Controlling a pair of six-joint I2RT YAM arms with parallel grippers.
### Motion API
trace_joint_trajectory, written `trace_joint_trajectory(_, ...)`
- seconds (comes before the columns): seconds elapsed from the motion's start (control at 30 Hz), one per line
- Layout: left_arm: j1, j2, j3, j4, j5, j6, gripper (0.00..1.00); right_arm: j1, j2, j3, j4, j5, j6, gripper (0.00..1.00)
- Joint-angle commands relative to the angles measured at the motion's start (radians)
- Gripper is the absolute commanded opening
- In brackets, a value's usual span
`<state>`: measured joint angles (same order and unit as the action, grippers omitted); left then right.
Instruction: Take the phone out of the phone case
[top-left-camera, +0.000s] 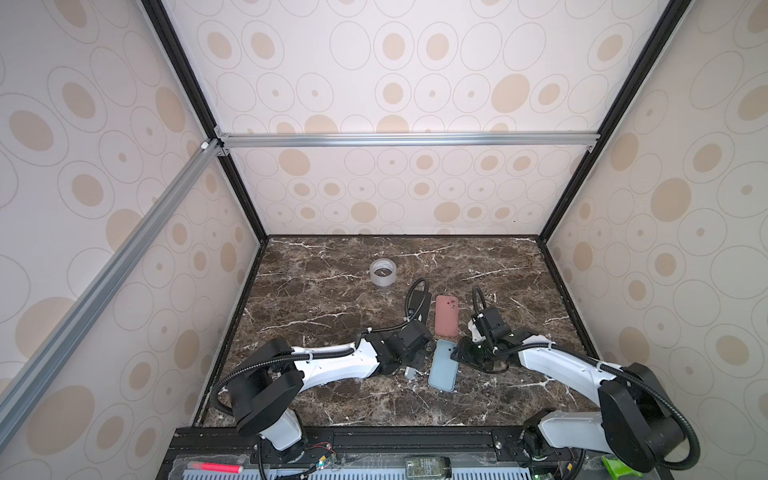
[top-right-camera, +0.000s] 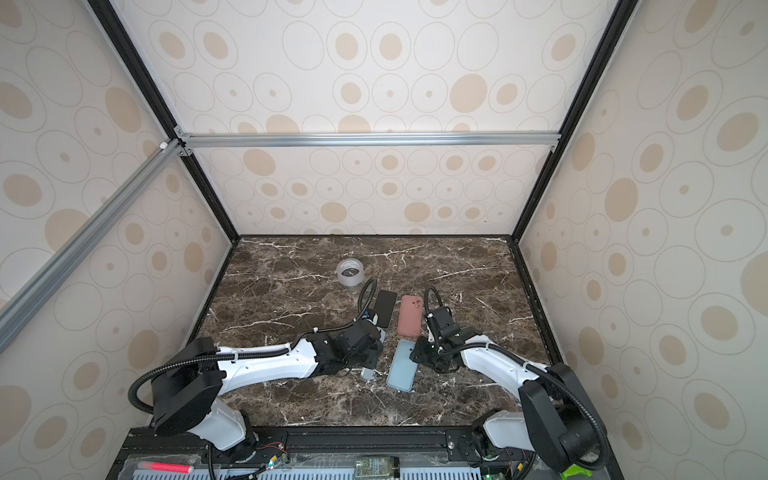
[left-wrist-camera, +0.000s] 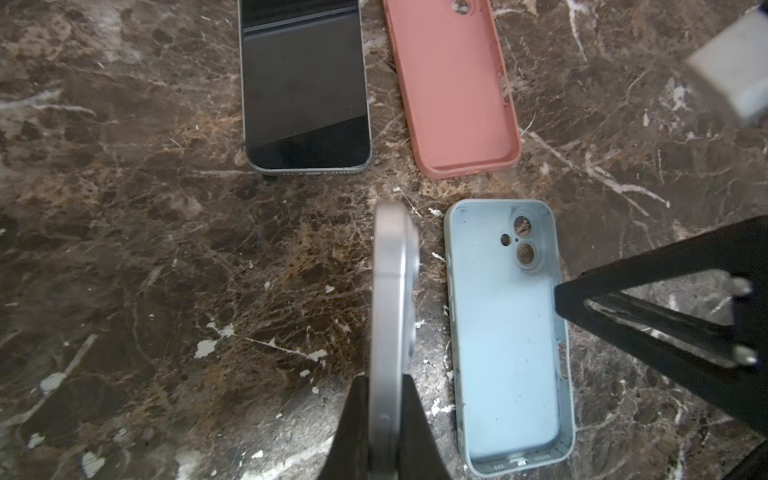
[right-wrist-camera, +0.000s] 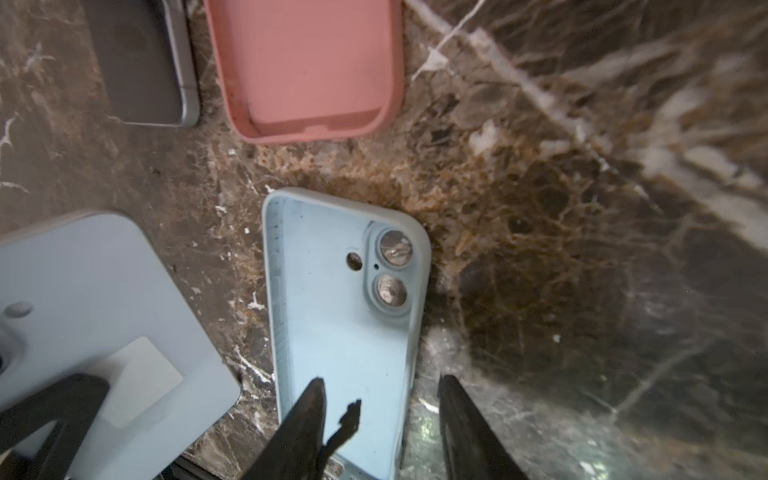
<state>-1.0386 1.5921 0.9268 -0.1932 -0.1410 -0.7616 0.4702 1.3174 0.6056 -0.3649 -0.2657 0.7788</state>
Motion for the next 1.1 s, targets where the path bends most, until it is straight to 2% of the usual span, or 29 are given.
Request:
trace_joint_trajectory(0.0,-0.006,0.017,0.04,0.016,0.014,-0.009,0.0,-0.001,0.04,0.016,0.026,-0.005,0.027,0.49)
trace_joint_trajectory(0.23,-0.01,0.04,0.04,0.047,0.058,-0.016,0.0,-0.002,0.086,0.028,0.064,-0.02,0.019,0.51)
trace_joint_trajectory(0.87,-0.011,0.004,0.036,0.012,0.022,-0.024,0.0,-0.002,0.121,0.024,0.122,-0.045,-0.007,0.52)
trace_joint_trajectory(0.97,-0.011,-0.017,0.046,-0.028,-0.014,-0.027,0.0,-0.001,0.084,0.026,0.074,-0.01,-0.009,0.51)
trace_joint_trajectory(1.07,-0.011,-0.048,0.094,-0.121,-0.072,-0.03,0.0,-0.002,-0.027,0.02,0.021,0.047,-0.018,0.53)
